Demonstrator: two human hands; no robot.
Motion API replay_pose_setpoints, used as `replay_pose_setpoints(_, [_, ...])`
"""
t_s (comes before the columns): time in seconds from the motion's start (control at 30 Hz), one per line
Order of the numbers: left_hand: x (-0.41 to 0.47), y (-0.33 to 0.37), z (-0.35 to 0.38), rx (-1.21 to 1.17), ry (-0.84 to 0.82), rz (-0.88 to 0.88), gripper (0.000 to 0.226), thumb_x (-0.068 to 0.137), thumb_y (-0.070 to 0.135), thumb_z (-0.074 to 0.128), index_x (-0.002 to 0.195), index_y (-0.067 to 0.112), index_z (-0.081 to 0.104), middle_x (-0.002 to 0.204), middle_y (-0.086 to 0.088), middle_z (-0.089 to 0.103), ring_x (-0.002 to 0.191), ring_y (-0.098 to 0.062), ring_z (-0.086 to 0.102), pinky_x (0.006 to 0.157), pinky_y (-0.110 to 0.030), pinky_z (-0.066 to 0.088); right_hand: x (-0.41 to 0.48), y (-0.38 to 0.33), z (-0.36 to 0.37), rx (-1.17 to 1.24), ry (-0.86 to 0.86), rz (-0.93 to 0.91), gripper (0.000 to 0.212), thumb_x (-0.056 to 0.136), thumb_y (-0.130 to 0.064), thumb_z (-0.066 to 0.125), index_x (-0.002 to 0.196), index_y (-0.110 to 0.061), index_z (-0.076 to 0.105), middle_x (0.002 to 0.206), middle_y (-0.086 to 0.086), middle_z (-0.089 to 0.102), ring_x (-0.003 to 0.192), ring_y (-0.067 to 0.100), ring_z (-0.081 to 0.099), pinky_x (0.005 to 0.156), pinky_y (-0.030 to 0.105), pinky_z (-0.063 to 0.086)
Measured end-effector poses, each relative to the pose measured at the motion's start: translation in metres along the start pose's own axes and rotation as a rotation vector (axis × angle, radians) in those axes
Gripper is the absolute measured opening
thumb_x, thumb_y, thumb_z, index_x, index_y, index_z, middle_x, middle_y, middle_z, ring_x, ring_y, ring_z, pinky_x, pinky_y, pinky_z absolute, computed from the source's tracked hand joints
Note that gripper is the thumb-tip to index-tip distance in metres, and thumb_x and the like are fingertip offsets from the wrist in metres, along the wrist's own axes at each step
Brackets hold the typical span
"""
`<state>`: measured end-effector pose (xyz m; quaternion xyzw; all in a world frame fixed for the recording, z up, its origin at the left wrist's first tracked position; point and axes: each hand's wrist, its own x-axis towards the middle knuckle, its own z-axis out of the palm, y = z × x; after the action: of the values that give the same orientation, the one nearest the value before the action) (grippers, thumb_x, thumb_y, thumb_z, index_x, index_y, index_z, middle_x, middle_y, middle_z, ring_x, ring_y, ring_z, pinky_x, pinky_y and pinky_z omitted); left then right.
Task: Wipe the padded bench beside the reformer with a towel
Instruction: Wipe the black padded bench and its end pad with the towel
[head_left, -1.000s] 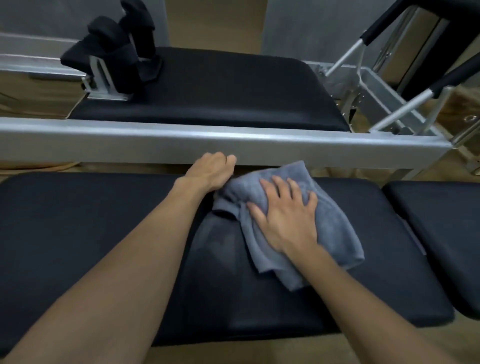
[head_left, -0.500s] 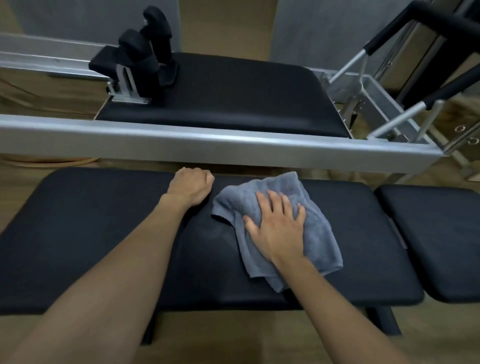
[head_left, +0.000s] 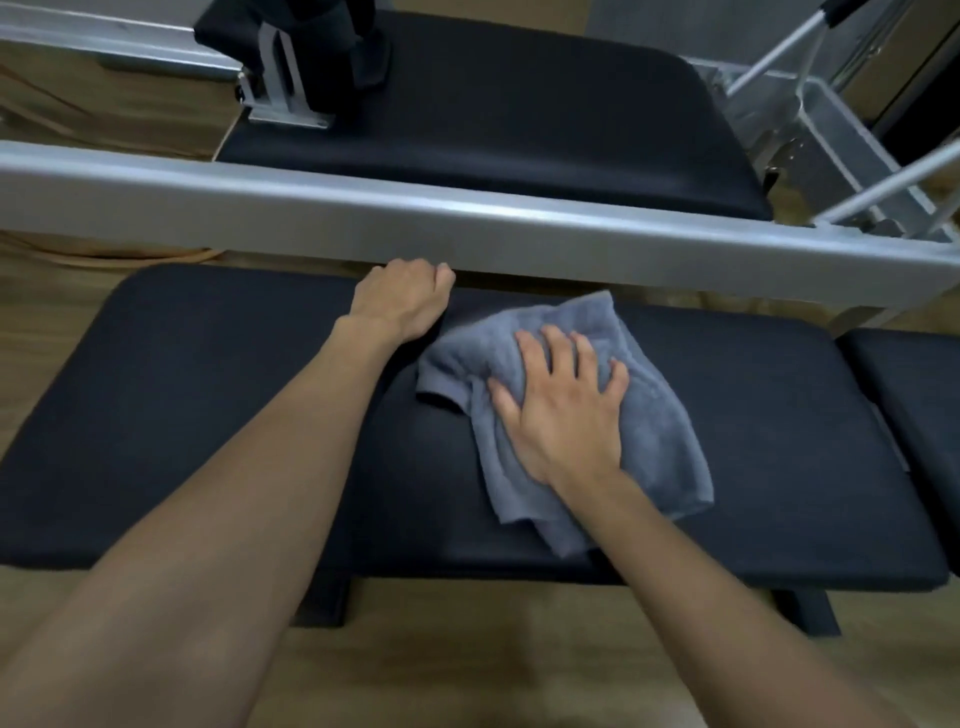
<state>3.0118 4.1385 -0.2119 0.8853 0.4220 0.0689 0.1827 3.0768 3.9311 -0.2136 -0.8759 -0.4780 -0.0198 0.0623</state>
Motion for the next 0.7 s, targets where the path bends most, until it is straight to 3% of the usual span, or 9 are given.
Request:
replay_pose_setpoints(0.07, [0.003, -0.016, -0.001, 0.025, -0.001, 0.016, 0.049, 0.1, 0.033, 0.024, 0.11, 0.004, 0.061, 0.12, -0.026, 0.06, 0.107, -0.043, 0.054, 0.084, -0.044, 0.039, 0.042, -0.005, 0.009, 0.001, 0.011, -0.005, 0.061, 0.093, -0.058, 0.031, 0.142, -0.022, 0.039, 0.148, 0.008, 0.042, 0.137, 0.033, 0.034, 0.105, 0.064, 0.024])
replay_pose_setpoints(0.17, [-0.001, -0.043, -0.005, 0.061, 0.064, 0.024, 0.034, 0.1, 0.023, 0.026, 0.091, 0.007, 0.054, 0.112, -0.028, 0.062, 0.099, -0.045, 0.055, 0.075, -0.042, 0.03, 0.098, -0.014, 0.015, -0.013, 0.014, -0.014, 0.058, 0.094, -0.058, 0.029, 0.134, -0.019, 0.044, 0.138, 0.01, 0.05, 0.127, 0.035, 0.043, 0.102, 0.062, 0.029])
replay_pose_setpoints(0.27, [-0.014, -0.053, -0.014, 0.099, 0.109, 0.0, 0.044, 0.1, 0.028, 0.027, 0.084, 0.005, 0.061, 0.108, -0.027, 0.066, 0.097, -0.044, 0.057, 0.084, -0.043, 0.037, 0.117, -0.019, 0.014, -0.021, 0.005, 0.011, 0.059, 0.094, -0.059, 0.027, 0.13, -0.017, 0.048, 0.133, 0.012, 0.054, 0.121, 0.036, 0.047, 0.101, 0.06, 0.03])
replay_pose_setpoints(0.4, [-0.029, -0.056, -0.022, 0.102, 0.133, 0.031, 0.046, 0.101, 0.026, 0.029, 0.098, 0.004, 0.069, 0.108, -0.023, 0.069, 0.101, -0.04, 0.06, 0.105, -0.045, 0.032, 0.074, -0.027, 0.013, 0.005, 0.051, 0.005, 0.062, 0.093, -0.056, 0.034, 0.141, -0.018, 0.039, 0.142, 0.013, 0.047, 0.131, 0.035, 0.039, 0.107, 0.063, 0.023])
replay_pose_setpoints(0.57, [-0.036, -0.057, -0.034, 0.114, 0.093, 0.034, 0.045, 0.1, 0.026, 0.027, 0.102, 0.007, 0.068, 0.113, -0.02, 0.068, 0.105, -0.036, 0.059, 0.106, -0.045, 0.03, -0.014, -0.058, 0.002, 0.037, 0.036, -0.059, 0.062, 0.09, -0.054, 0.042, 0.142, -0.02, 0.043, 0.146, 0.012, 0.046, 0.135, 0.034, 0.04, 0.107, 0.062, 0.026])
replay_pose_setpoints(0.7, [-0.035, -0.073, -0.042, 0.079, 0.039, -0.001, 0.047, 0.1, 0.028, 0.024, 0.114, 0.01, 0.065, 0.123, -0.017, 0.064, 0.116, -0.035, 0.054, 0.114, -0.05, 0.02, -0.07, -0.088, -0.001, 0.073, 0.035, -0.147, 0.061, 0.089, -0.053, 0.041, 0.139, -0.019, 0.045, 0.142, 0.013, 0.049, 0.133, 0.035, 0.042, 0.108, 0.064, 0.024])
